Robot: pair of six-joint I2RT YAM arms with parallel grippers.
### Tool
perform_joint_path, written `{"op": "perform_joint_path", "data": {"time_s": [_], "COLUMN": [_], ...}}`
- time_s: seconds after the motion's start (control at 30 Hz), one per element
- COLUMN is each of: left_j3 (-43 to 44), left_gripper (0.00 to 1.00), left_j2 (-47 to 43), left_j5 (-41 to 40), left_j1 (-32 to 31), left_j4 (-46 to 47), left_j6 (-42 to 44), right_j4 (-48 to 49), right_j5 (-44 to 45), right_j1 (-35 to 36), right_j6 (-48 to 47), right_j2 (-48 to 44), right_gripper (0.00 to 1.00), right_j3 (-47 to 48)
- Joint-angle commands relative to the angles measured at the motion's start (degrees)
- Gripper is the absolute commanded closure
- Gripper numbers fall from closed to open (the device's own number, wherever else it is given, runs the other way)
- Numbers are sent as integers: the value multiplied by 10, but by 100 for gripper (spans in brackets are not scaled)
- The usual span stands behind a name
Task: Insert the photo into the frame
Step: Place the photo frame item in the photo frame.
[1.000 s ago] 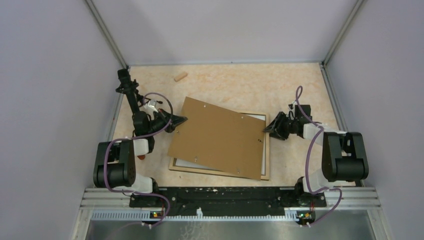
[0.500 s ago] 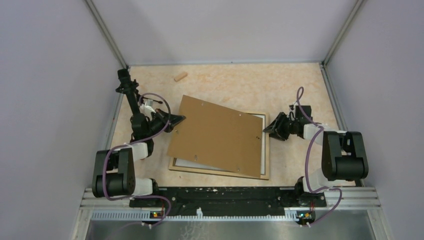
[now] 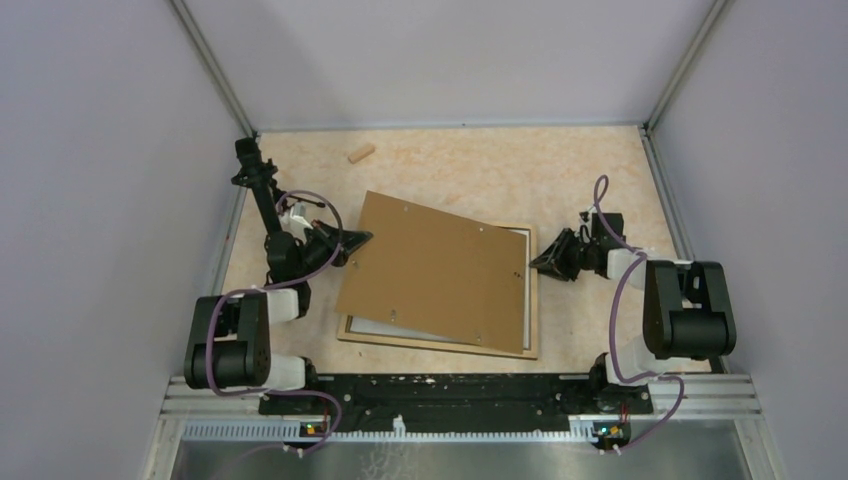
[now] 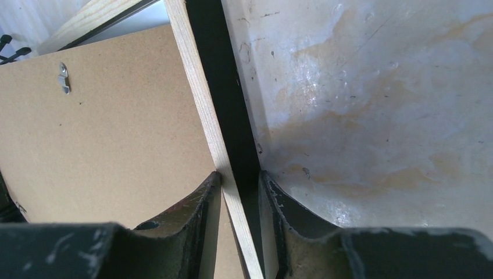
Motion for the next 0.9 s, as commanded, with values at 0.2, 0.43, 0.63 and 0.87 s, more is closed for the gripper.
{"op": "perform_joint_path", "data": {"time_s": [0.2,0.43,0.63,0.87], "left_j3": [-3,-1,-4,-23], "left_gripper": [100,100,100,100], "left_j2": [3,1,20,18], "left_j5": [-44,-61,-64,-69], "left_j1": [-12,-14,-56,-62], "left_j4": [108,129,139,115], "left_j6": [-7,-20,-23,-12], "right_j4": [14,14,17,18], "right_j5": [-2,-7,-10,-13], "right_j1": [-1,-1,-1,-1], "right_j6": [-8,-7,-6,-8], "right_j2": [11,12,14,16], "right_gripper": [78,80,80,81], "right_j3": [-9,-7,-6,-8]}}
